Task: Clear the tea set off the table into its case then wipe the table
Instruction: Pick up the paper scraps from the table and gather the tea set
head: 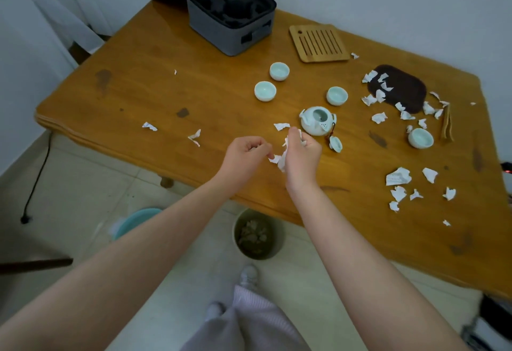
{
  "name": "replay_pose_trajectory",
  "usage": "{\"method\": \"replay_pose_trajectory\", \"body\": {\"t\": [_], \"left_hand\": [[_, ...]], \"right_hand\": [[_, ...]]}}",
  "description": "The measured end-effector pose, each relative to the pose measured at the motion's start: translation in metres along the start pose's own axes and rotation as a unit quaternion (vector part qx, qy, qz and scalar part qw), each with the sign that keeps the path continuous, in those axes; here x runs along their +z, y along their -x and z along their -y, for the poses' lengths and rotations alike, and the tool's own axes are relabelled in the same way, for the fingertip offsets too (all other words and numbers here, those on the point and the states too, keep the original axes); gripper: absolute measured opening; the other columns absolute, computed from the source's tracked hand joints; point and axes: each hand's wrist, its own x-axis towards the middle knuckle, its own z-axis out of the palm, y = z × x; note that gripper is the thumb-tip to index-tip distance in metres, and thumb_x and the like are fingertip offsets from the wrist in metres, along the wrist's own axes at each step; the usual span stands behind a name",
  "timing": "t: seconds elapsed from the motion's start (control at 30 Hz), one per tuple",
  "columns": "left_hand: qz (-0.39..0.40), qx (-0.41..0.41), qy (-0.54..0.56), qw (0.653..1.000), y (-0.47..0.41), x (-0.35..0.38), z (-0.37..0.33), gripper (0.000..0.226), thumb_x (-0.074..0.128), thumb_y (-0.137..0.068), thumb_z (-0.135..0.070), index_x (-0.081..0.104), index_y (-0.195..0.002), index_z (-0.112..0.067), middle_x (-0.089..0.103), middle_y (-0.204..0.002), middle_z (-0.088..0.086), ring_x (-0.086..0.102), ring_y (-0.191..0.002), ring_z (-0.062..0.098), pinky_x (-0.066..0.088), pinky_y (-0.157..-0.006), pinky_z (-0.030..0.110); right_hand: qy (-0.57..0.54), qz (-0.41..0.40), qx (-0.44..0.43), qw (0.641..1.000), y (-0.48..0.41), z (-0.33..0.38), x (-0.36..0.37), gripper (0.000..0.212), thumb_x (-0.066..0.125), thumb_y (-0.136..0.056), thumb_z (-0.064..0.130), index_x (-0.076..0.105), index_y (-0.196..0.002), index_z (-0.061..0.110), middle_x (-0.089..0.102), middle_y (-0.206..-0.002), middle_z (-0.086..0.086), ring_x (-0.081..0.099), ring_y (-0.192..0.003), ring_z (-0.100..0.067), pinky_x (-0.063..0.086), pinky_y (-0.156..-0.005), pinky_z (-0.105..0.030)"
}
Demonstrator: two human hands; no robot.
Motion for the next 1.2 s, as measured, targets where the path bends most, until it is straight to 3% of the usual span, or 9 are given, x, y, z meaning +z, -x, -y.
{"method": "replay_pose_trajectory", "body": {"t": [0.13, 0.27, 0.47, 0.6, 0.73, 0.93, 1.1, 1.2], "left_hand": [[-0.004, -0.004, 0.017, 1.0, 0.026, -0.002, 0.011, 0.025, 0.055, -0.092, -0.014, 0.067, -0.072, -0.005, 0.039, -0.04, -0.012, 0.032, -0.042, 0.003, 0.037, -0.06, 0.029], [0.001, -0.002, 0.034, 0.999, 0.053, 0.001, 0.027, 0.031, 0.051, -0.096, -0.019, 0.059, -0.067, -0.01, 0.037, -0.044, -0.011, 0.031, -0.044, 0.004, 0.028, -0.051, 0.025], [0.013, -0.027, 0.034, 0.999, 0.08, 0.012, 0.065, 0.044, 0.045, -0.1, -0.022, 0.044, -0.056, -0.017, 0.036, -0.043, -0.012, 0.031, -0.042, 0.002, 0.027, -0.049, 0.02], [0.021, -0.056, 0.047, 0.997, 0.088, 0.019, 0.095, 0.044, 0.046, -0.099, -0.024, 0.047, -0.056, -0.018, 0.039, -0.045, -0.011, 0.034, -0.048, 0.009, 0.03, -0.053, 0.026], [-0.007, -0.079, 0.043, 0.996, 0.09, 0.029, 0.131, 0.039, 0.044, -0.101, -0.024, 0.051, -0.065, -0.01, 0.041, -0.051, -0.003, 0.035, -0.049, 0.01, 0.029, -0.051, 0.025], [-0.014, -0.178, 0.084, 0.98, 0.074, 0.057, 0.196, 0.033, 0.046, -0.1, -0.03, 0.057, -0.073, -0.016, 0.044, -0.051, -0.006, 0.038, -0.043, 0.006, 0.032, -0.043, 0.018], [-0.045, -0.303, 0.184, 0.934, 0.056, 0.087, 0.254, 0.029, 0.044, -0.102, -0.028, 0.056, -0.077, -0.019, 0.043, -0.054, -0.004, 0.033, -0.034, 0.003, 0.022, -0.038, 0.017], [-0.058, -0.351, 0.211, 0.91, 0.044, 0.1, 0.285, 0.029, 0.041, -0.102, -0.024, 0.055, -0.078, -0.018, 0.043, -0.057, -0.003, 0.033, -0.034, 0.003, 0.022, -0.041, 0.017]], "right_hand": [[-0.04, -0.013, 0.035, 0.998, 0.028, -0.01, -0.004, 0.045, 0.05, -0.091, 0.012, 0.021, -0.057, 0.02, 0.021, -0.054, -0.002, 0.02, -0.05, -0.015, 0.017, -0.048, -0.03], [-0.052, -0.021, 0.054, 0.997, 0.056, -0.021, -0.009, 0.046, 0.05, -0.092, 0.012, 0.02, -0.057, 0.02, 0.02, -0.053, 0.001, 0.02, -0.048, -0.013, 0.019, -0.046, -0.028], [-0.039, -0.014, 0.085, 0.995, 0.094, -0.051, -0.018, 0.043, 0.048, -0.092, 0.011, 0.026, -0.057, 0.018, 0.026, -0.042, 0.005, 0.025, -0.039, -0.009, 0.021, -0.043, -0.025], [-0.017, -0.026, 0.117, 0.993, 0.106, -0.087, -0.023, 0.043, 0.049, -0.091, 0.013, 0.025, -0.056, 0.019, 0.026, -0.042, 0.007, 0.025, -0.039, -0.012, 0.019, -0.046, -0.026], [0.039, -0.024, 0.148, 0.988, 0.108, -0.13, -0.032, 0.041, 0.048, -0.091, 0.018, 0.03, -0.054, 0.016, 0.034, -0.04, -0.008, 0.03, -0.037, -0.021, 0.023, -0.045, -0.027], [0.07, -0.003, 0.173, 0.982, 0.092, -0.199, -0.052, 0.038, 0.046, -0.092, 0.012, 0.031, -0.057, 0.011, 0.034, -0.049, -0.012, 0.03, -0.037, -0.02, 0.02, -0.039, -0.02], [0.09, 0.007, 0.205, 0.975, 0.064, -0.263, -0.063, 0.037, 0.049, -0.093, 0.013, 0.042, -0.059, 0.001, 0.034, -0.048, -0.011, 0.031, -0.038, -0.02, 0.023, -0.04, -0.018], [0.109, 0.014, 0.216, 0.97, 0.045, -0.301, -0.068, 0.038, 0.051, -0.093, 0.016, 0.038, -0.059, 0.007, 0.034, -0.047, -0.007, 0.033, -0.041, -0.018, 0.024, -0.043, -0.019]]}}
